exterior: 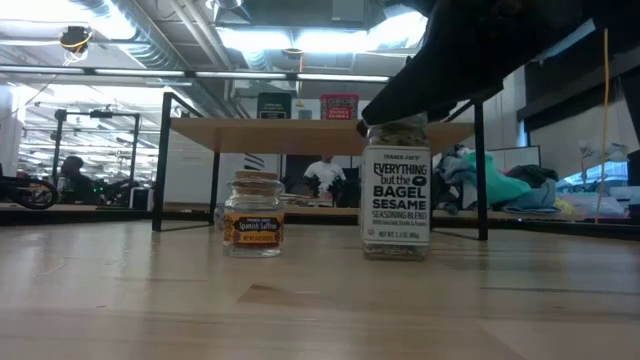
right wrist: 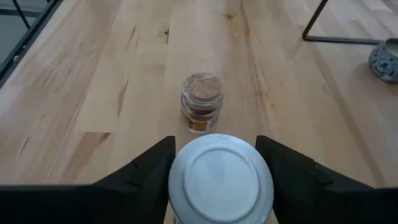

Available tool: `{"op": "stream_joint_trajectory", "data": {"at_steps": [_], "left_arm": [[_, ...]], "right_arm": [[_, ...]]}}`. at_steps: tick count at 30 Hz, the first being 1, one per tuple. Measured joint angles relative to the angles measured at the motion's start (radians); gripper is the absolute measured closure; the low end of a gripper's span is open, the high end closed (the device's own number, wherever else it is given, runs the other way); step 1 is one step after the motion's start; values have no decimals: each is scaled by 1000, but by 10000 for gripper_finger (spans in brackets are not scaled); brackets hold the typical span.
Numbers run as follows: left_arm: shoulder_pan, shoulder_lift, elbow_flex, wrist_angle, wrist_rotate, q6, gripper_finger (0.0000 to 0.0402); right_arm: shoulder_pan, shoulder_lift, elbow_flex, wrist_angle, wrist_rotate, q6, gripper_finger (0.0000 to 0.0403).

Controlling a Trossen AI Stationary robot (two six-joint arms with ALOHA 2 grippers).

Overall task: Shelf spices
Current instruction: Remove the white seasoning bottle from the shelf, then remove the green seasoning can from the shelf

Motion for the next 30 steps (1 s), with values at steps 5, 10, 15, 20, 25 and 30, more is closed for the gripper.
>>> {"op": "stream_joint_trajectory", "data": {"at_steps": [5,10,15,20,25,30], "left_arm": [[0,0,0,0,0,3,92],[-3,0,0,-1,0,3,92],[-6,0,0,-1,0,-10,92],[-5,14,0,-14,-14,-19,92],[24,66,0,-136,-24,-96,92],[54,89,0,-206,-52,-151,92]], "right_arm": [[2,0,0,52,14,-32,176],[2,-4,11,74,28,-70,141],[2,-4,28,67,29,-97,132],[2,-12,77,33,52,-179,135],[3,-31,182,-94,118,-311,135],[2,-51,303,-248,191,-433,135]]}}
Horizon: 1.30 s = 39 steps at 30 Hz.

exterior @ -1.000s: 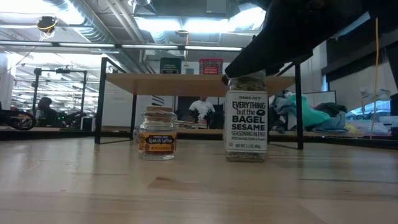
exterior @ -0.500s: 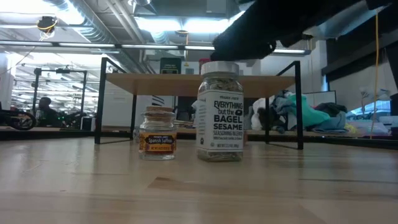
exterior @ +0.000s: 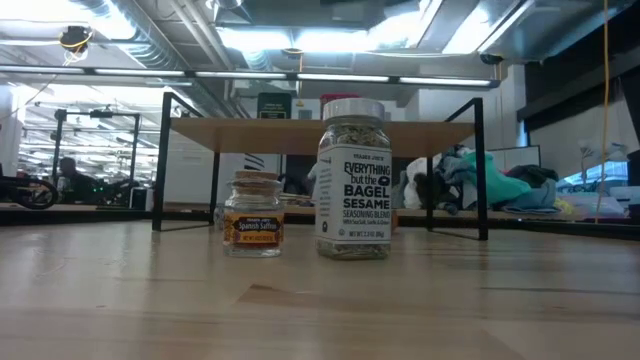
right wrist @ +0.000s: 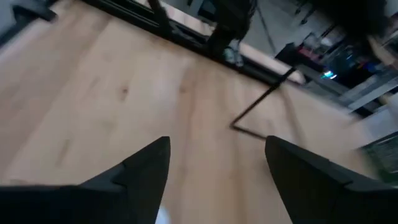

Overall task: Shelf spices
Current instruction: Remove the green seasoning can from the shelf

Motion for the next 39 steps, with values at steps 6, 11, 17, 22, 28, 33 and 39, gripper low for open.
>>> {"op": "stream_joint_trajectory", "data": {"at_steps": [6,11,17,22,28,33,39], "left_arm": [[0,1,0,-149,-113,-141,92],[3,1,0,-374,-213,-383,92],[39,1,0,-645,-286,-654,92],[119,1,0,-654,-243,-599,92],[221,1,0,-663,-176,-458,92],[313,-39,0,-636,-135,-299,92],[414,-127,0,-425,-1,45,92]], "right_arm": [[0,-20,100,-172,67,-88,134],[0,-42,106,-186,89,-100,134],[0,-78,104,-193,144,-99,134],[13,-114,103,-212,178,-73,134],[51,-157,104,-241,235,-52,134],[94,-184,104,-295,337,-60,134],[132,-199,104,-289,413,-57,134]]}}
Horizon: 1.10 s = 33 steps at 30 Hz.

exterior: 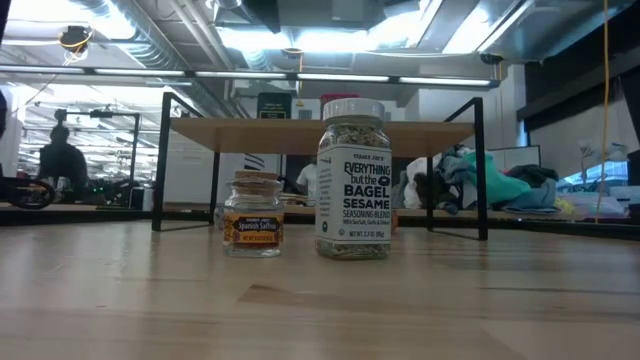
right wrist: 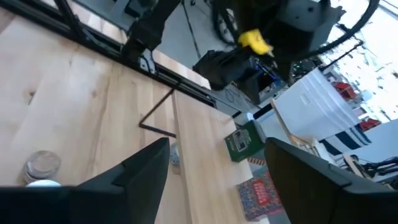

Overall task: Shelf spices
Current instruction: Remove the green seasoning can from the shelf

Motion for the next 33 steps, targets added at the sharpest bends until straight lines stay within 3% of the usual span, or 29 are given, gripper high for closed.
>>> {"op": "stream_joint_trajectory", "data": {"at_steps": [5,23,33], "left_arm": [[86,-66,0,135,151,232,92],[494,-86,0,151,694,570,92],[614,-54,0,109,853,670,92]], "right_arm": [[36,-6,0,-4,32,27,134],[204,-5,0,7,235,173,134],[273,-5,0,8,297,279,134]]}}
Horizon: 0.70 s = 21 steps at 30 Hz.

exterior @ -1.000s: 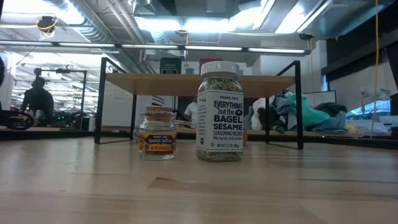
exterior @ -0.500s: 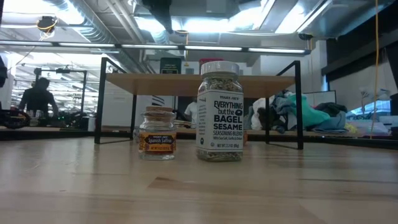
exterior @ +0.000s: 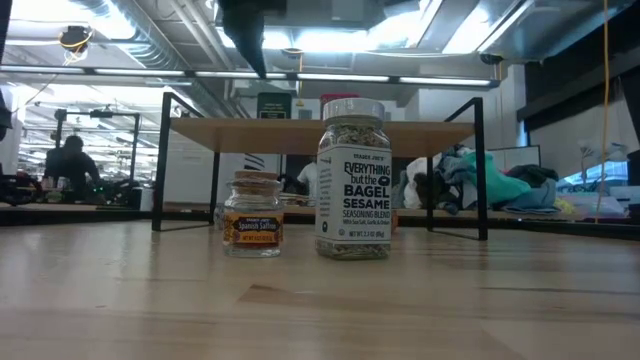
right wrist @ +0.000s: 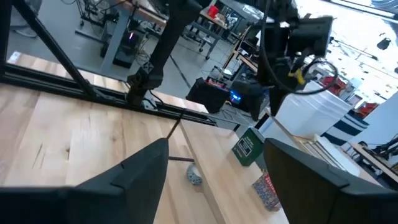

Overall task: Shelf spices
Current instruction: Remove the green seasoning can from the shelf

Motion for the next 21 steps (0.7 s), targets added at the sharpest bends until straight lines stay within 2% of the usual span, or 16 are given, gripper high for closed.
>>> {"op": "stream_joint_trajectory", "data": {"at_steps": [7,11,21], "left_arm": [[53,48,0,21,73,35,92],[61,64,0,42,151,32,92],[49,122,0,30,205,-3,92]], "right_arm": [[11,0,0,-1,34,14,134],[8,0,0,-10,34,9,134],[8,0,0,-78,35,-1,134]]}}
